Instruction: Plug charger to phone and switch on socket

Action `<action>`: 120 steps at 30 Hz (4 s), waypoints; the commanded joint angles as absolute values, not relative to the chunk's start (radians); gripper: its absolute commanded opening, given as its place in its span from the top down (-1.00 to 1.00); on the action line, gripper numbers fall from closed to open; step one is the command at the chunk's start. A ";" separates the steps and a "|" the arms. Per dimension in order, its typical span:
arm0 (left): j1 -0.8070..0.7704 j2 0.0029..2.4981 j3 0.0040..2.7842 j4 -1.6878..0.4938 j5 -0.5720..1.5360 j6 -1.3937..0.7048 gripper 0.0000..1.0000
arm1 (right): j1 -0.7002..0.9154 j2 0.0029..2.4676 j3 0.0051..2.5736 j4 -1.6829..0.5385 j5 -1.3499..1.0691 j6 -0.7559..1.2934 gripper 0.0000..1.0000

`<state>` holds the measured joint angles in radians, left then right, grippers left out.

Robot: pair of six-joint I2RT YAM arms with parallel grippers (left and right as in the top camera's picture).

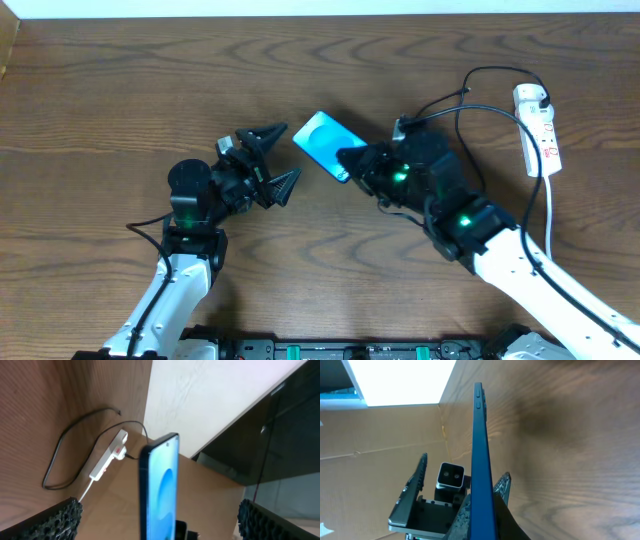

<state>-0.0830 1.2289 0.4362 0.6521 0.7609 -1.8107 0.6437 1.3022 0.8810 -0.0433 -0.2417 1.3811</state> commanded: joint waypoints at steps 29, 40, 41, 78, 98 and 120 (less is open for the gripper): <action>-0.135 1.231 0.445 0.657 0.660 -1.800 0.12 | 0.699 1.403 0.883 0.066 -0.456 1.690 0.97; -0.137 1.231 0.445 0.657 0.641 -1.800 0.41 | 0.715 1.403 0.883 0.078 -0.482 1.713 0.97; -0.137 1.231 0.445 0.657 0.638 -1.800 0.43 | 0.714 1.403 0.883 0.078 -0.482 1.713 0.97; -0.137 1.232 0.445 0.584 0.614 -1.780 0.85 | 0.710 1.403 0.883 0.109 -0.510 1.633 0.43; -0.137 1.242 0.454 0.382 0.368 -1.747 0.85 | 0.459 1.402 0.883 -0.076 -0.410 0.675 -0.80; -0.215 1.732 0.790 0.627 0.918 -1.580 0.85 | 0.258 1.493 1.314 -0.590 0.069 0.585 -0.99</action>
